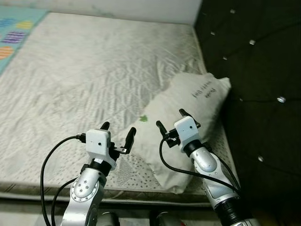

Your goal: Clean up the room

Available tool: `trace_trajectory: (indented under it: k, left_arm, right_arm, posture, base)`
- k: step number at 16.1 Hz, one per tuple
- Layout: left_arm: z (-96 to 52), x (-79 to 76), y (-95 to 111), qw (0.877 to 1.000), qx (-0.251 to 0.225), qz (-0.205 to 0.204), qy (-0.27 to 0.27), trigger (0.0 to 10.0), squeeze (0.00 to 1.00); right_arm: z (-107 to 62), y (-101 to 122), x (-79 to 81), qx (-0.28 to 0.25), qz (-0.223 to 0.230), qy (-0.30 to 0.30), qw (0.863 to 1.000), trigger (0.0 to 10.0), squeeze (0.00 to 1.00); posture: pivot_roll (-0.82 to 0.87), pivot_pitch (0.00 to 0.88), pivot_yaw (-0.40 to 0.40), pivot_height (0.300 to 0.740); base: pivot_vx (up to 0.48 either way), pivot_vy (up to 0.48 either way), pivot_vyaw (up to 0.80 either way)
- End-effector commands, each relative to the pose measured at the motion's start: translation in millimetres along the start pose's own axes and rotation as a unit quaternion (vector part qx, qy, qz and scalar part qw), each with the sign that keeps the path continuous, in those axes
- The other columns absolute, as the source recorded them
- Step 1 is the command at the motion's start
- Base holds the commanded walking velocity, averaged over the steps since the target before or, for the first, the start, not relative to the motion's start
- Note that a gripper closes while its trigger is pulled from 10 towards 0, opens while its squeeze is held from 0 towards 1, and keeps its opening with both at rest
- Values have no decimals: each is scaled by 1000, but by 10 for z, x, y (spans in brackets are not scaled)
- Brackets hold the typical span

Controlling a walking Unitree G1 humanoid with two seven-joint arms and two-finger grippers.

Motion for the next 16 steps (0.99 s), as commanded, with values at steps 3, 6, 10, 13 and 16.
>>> trace_trajectory:
  k: [3,6,10,13,16]
  left_arm:
    - [-5,9,-3,1000,-1,4,8,10000,0]
    - [-17,116,-40,999,0,-5,53,10000,0]
    - [1,199,2,997,-10,-7,70,10000,0]
    - [31,226,100,997,-21,-3,73,10000,0]
    - [-48,310,132,996,-21,1,84,10000,0]
  right_arm:
    - [-8,-33,22,7,1,4,1000,10000,0]
    - [-17,-79,44,19,9,2,1000,10000,0]
    - [3,-58,36,15,30,-2,999,10000,0]
    - [12,-31,11,11,31,-2,999,10000,0]
    - [-17,-42,17,13,40,7,999,10000,0]
  posture:
    - [125,183,-71,740]
    - [117,165,-58,740]
    - [113,173,-58,740]
    - [116,209,-64,740]
    - [115,238,-68,716]
  base:
    - [0,0,-800]
    - [0,0,-410]
    - [0,0,0]
    - [0,0,0]
    - [0,0,0]
Point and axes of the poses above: a point about 5 cm out from each wrist's last joint towards the gripper, its own z axis pointing out of the wrist towards the gripper, its own y axis along the axis of the wrist's last joint, x = y × z, the point moved 3 cm from there along z, pointing out of the wrist towards the gripper, and after that the axes turned 11 degrees about -z, right-handed, at the moved point
